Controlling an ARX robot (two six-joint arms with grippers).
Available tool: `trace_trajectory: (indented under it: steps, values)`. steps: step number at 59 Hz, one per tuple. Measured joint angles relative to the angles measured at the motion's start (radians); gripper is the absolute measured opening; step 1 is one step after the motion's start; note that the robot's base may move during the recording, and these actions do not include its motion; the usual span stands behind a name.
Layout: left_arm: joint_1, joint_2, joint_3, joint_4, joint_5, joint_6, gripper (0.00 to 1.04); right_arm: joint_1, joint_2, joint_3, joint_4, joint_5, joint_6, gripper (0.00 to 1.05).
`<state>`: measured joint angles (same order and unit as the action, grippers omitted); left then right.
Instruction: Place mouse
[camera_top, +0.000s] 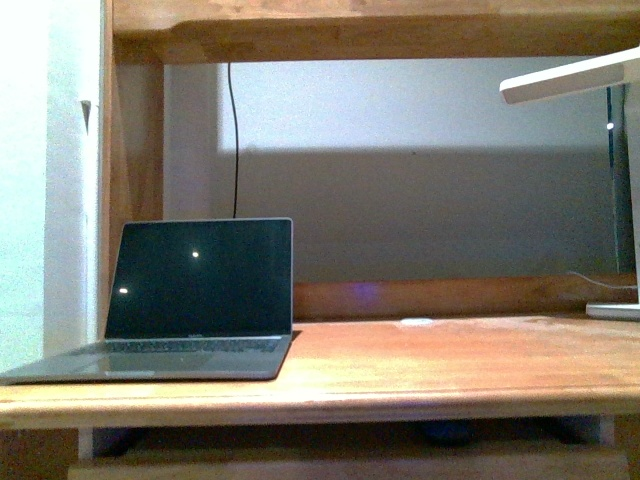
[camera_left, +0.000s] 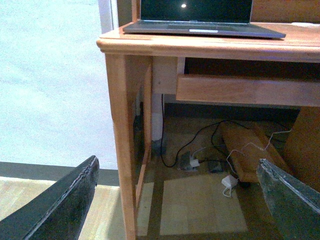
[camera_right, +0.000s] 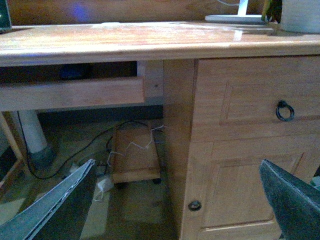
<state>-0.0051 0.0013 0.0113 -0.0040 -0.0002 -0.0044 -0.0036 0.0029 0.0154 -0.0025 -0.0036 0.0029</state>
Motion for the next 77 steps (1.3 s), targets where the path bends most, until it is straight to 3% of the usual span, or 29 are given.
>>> trace_trajectory:
  steps: [8, 12, 17, 26, 33, 41, 51, 59, 77]
  values:
    - [0.001, 0.001, 0.000, -0.001, 0.003, -0.002, 0.97, 0.000, 0.000, 0.000, 0.000, 0.000, 0.000, 0.97]
    - [0.052, 0.095, 0.056, -0.138, 0.135, -0.059, 0.97, 0.000, 0.000, 0.000, 0.000, 0.000, 0.000, 0.97]
    - [0.135, 0.246, 0.077, -0.112, 0.243, -0.050, 0.97, 0.000, 0.000, 0.000, 0.000, 0.000, 0.000, 0.97]
    - [0.264, 0.554, 0.120, 0.157, 0.378, 0.157, 0.97, 0.000, 0.000, 0.000, 0.000, 0.000, 0.000, 0.97]
    - [0.308, 0.911, 0.190, 0.504, 0.410, 0.476, 0.97, 0.000, 0.000, 0.000, 0.000, 0.000, 0.000, 0.97]
    - [0.289, 1.276, 0.280, 0.834, 0.425, 0.805, 0.97, 0.000, 0.000, 0.000, 0.000, 0.000, 0.000, 0.97]
    - [0.200, 1.591, 0.394, 1.046, 0.475, 1.109, 0.97, 0.000, 0.000, 0.000, 0.000, 0.000, 0.000, 0.97]
    - [0.101, 1.815, 0.545, 1.091, 0.524, 1.291, 0.97, 0.000, 0.000, 0.000, 0.000, 0.000, 0.000, 0.97]
    - [0.039, 1.997, 0.742, 1.029, 0.550, 1.402, 0.97, 0.000, 0.000, 0.000, 0.000, 0.000, 0.000, 0.97]
